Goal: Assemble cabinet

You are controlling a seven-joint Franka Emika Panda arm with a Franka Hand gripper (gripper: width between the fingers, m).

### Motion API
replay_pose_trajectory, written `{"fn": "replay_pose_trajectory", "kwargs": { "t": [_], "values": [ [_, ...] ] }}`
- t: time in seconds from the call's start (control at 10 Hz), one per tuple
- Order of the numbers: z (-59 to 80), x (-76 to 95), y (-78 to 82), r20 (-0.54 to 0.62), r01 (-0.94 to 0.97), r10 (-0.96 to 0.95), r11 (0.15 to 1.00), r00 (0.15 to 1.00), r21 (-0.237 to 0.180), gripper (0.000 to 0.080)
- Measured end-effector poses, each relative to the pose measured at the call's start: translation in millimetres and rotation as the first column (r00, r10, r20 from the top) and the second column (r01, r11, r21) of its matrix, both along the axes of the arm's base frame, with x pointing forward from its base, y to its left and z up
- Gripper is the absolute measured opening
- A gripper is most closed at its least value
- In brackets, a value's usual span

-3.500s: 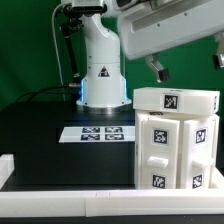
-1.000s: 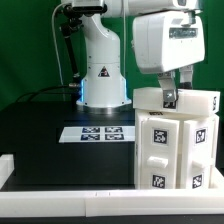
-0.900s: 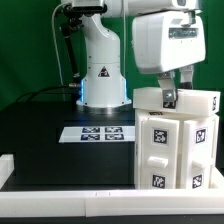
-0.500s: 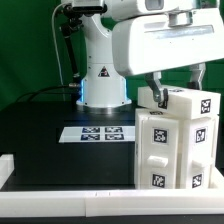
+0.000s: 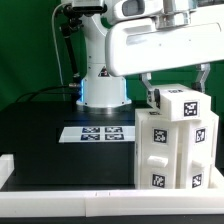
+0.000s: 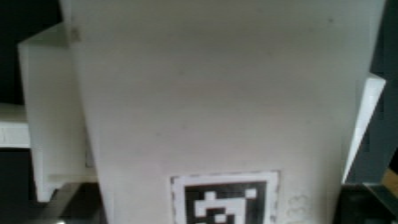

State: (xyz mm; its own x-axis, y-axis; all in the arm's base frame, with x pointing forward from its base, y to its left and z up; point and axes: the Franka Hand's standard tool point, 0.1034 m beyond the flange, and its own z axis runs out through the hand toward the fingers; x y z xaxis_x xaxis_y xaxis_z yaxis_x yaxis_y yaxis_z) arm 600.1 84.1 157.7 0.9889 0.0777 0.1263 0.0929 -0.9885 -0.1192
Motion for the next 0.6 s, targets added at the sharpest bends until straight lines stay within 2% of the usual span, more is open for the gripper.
{"fn": "replay_pose_trajectory", "kwargs": {
  "t": [0.4,0.6],
  "values": [
    [0.1,0.5,-0.9,-0.037,0.287,-0.286,0.957,0.957,0.029,0.056],
    [0.1,-2.4,-1.4,-0.046,0.495,-0.493,0.867,0.869,0.055,0.056]
  ]
}}
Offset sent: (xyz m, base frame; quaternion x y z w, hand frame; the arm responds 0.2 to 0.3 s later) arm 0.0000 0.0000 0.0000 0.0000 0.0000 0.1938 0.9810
